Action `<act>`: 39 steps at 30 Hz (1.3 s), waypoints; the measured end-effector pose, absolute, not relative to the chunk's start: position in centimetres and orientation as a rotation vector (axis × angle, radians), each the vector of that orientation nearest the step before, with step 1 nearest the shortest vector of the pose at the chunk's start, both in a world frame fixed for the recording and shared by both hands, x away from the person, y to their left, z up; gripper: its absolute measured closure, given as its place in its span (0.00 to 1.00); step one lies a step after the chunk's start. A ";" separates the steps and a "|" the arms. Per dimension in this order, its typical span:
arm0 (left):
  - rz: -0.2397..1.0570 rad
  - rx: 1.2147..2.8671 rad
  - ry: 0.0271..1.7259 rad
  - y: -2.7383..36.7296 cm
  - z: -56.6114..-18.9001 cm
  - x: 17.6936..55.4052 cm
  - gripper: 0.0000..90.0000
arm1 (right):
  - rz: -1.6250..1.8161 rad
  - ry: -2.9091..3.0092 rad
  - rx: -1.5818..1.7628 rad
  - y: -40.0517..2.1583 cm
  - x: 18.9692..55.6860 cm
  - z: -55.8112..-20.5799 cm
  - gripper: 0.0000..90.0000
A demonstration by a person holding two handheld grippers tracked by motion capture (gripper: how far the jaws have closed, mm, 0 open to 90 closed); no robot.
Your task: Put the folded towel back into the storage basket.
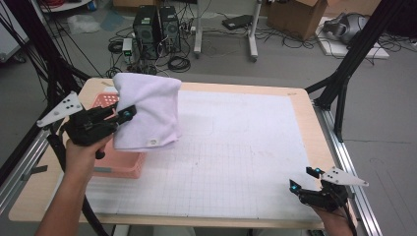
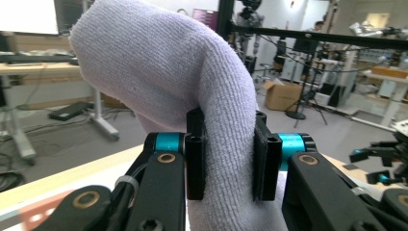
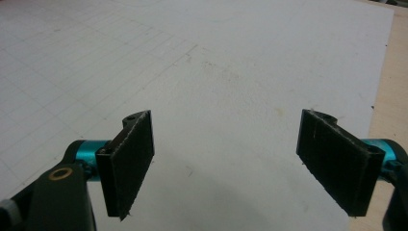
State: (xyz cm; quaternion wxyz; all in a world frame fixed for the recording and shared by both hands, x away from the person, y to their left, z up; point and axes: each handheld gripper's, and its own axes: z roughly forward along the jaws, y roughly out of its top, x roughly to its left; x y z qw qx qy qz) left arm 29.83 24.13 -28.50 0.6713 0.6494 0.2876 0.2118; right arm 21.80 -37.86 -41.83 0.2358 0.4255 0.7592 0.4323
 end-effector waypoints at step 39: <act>0.400 1.429 0.871 35.1 -35.8 33.2 0.80 | 1.125 2.127 1.158 -35.9 22.2 -42.1 0.22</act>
